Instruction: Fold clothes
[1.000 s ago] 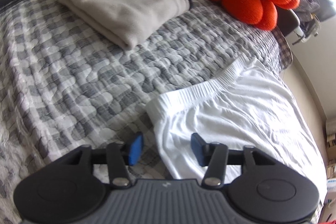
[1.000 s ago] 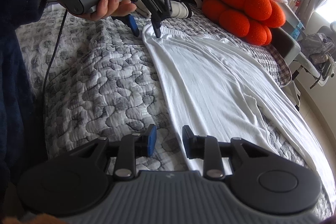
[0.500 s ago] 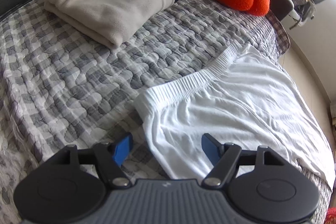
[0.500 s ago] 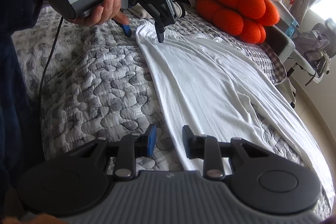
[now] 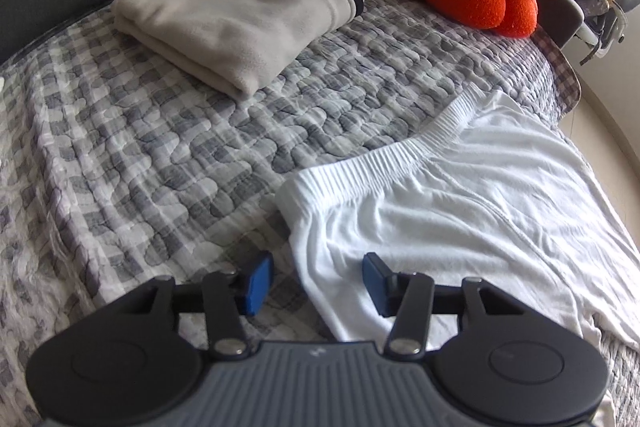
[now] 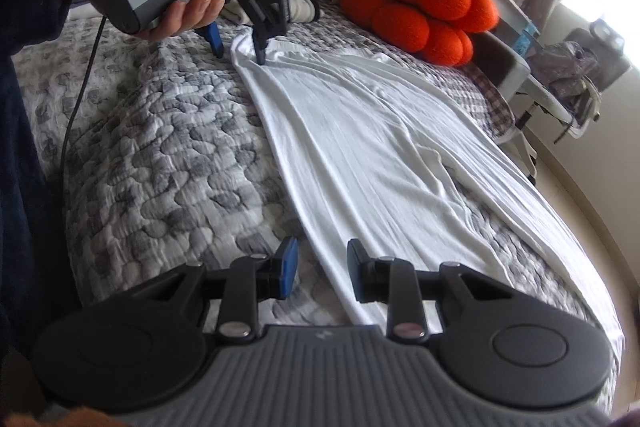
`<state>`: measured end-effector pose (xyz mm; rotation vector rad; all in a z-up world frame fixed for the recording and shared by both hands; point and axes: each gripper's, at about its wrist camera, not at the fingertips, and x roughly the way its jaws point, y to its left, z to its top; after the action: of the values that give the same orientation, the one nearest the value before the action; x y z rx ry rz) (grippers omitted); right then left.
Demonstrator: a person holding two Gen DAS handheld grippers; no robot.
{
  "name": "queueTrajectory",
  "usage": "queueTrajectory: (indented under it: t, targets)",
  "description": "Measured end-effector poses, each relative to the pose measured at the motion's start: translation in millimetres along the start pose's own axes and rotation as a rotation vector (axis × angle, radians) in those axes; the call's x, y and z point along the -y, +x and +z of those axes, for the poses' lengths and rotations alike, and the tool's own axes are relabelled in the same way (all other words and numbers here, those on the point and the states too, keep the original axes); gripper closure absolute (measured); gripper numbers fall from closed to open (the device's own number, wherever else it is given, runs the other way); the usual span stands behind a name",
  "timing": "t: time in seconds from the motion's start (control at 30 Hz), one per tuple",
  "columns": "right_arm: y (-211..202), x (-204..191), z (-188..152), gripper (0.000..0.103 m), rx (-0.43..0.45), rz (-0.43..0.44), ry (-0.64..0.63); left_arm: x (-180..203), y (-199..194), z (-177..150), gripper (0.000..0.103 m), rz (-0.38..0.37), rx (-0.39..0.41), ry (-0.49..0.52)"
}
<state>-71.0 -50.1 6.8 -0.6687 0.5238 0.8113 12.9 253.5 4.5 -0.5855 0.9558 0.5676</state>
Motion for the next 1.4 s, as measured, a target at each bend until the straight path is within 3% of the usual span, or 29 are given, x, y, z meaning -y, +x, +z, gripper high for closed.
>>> queueTrajectory:
  t: [0.1,0.27,0.4,0.5,0.6,0.73,0.87,1.03,1.2,1.27,1.3,1.4]
  targets:
    - [-16,18,-20,0.073,0.004,-0.038,0.095,-4,0,3,0.052,-0.01,-0.009,-0.023]
    - [-64,87,-77,0.073,0.019,-0.151,0.538,-6,0,4,0.055,-0.024,-0.024,-0.024]
    - [-102,142,-122,0.066,0.031,-0.241,0.893,-4,0,3,0.059,-0.003,-0.009,-0.011]
    - [-131,169,-175,0.066,0.021,-0.35,1.166,-2,0,2,0.064,0.007,-0.001,0.004]
    - [-151,176,-203,0.066,0.007,-0.421,1.28,-2,0,3,0.074,0.007,0.005,0.011]
    - [-167,183,-240,0.066,0.002,-0.443,1.477,-8,-1,6,0.096,-0.02,-0.005,-0.014]
    - [-172,188,-260,0.066,-0.033,-0.513,1.569,-12,-4,8,0.101,-0.058,-0.016,-0.025]
    - [-169,188,-259,0.067,-0.021,-0.516,1.547,-13,-10,10,0.101,-0.075,-0.002,-0.03]
    - [-160,189,-254,0.078,-0.034,-0.545,1.487,-15,-13,11,0.101,-0.087,0.002,-0.033]
    - [-158,189,-254,0.097,-0.025,-0.55,1.472,-16,-13,12,0.101,-0.092,0.0,-0.036]
    - [-158,189,-253,0.101,-0.022,-0.558,1.466,-16,-13,12,0.101,-0.095,-0.001,-0.037]
    - [-159,188,-251,0.101,-0.017,-0.58,1.458,-18,-14,13,0.101,-0.103,-0.005,-0.042]
